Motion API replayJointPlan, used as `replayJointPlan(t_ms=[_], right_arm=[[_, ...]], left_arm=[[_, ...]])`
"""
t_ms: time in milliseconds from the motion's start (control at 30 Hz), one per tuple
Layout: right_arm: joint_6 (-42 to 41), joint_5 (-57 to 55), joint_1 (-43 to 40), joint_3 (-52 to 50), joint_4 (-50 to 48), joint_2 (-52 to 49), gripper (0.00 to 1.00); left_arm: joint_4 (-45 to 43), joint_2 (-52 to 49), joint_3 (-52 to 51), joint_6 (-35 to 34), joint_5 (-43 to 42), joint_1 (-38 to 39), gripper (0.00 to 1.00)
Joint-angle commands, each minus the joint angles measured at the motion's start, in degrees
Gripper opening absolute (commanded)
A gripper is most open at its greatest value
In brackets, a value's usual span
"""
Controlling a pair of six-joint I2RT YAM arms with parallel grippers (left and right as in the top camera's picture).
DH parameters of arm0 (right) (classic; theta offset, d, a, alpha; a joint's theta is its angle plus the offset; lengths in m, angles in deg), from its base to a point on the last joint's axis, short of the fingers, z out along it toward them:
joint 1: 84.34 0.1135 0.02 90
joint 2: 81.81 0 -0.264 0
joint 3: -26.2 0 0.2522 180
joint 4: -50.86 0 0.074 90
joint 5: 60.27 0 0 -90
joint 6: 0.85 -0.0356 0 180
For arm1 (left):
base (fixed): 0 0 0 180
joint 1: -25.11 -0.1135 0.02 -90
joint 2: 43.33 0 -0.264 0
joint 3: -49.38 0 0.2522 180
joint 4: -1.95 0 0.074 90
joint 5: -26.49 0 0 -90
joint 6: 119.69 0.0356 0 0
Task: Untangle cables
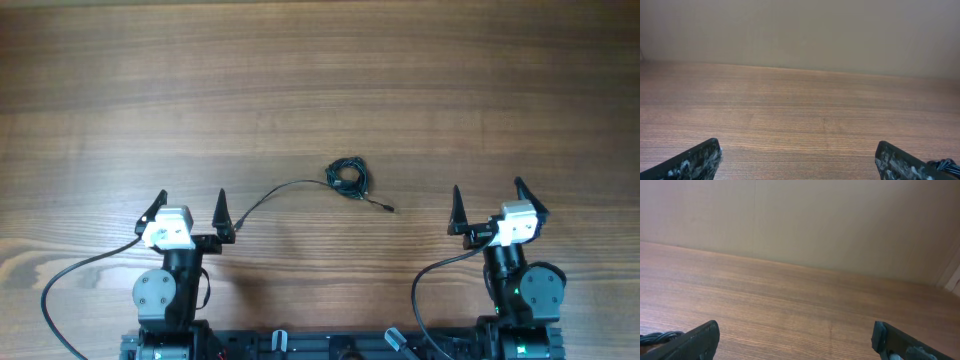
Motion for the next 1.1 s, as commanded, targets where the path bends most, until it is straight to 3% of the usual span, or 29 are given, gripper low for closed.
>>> replayJointPlan(t_ms=[0, 1067], right_arm=[[0.5, -1.01, 0.39, -0.24, -0.2, 0.09, 1.0], [0.5, -1.03, 0.39, -0.24, -0.2, 0.09, 1.0]], left_arm=[[-0.02, -0.28, -0.55, 0.7, 0.55, 0.37, 1.0], [-0.46, -0.28, -0.55, 1.09, -0.63, 0.37, 1.0]])
